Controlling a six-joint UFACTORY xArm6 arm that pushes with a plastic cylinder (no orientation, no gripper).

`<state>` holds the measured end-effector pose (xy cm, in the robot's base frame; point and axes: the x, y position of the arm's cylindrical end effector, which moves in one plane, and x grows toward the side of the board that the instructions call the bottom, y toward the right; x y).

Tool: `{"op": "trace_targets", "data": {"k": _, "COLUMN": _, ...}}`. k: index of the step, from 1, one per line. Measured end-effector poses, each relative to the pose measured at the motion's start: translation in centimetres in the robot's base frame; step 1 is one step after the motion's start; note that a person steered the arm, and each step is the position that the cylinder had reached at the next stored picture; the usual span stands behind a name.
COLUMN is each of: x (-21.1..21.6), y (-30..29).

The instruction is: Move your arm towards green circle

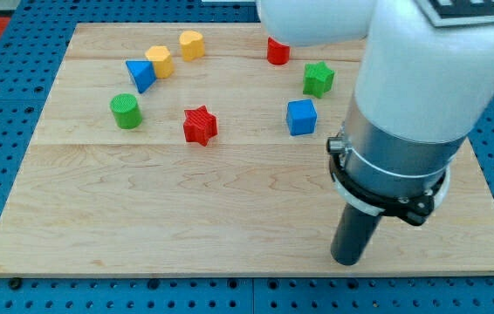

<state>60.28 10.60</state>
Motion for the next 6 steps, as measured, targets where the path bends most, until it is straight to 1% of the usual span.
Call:
{"op": "trace_targets", "data": {"k": 1, "x": -1.0, "y": 2.4}}
{"op": "trace_targets", "data": {"k": 2, "x": -2.1, "y": 6.4}}
{"op": "trace_targets", "data": {"k": 4, "x": -3.7, "y": 6.3}}
{"op": "trace_targets", "data": {"k": 5, "x": -4.9, "y": 4.7}}
{"op": "trace_targets", "data": {"k": 6, "x": -5.3, "y": 4.5}}
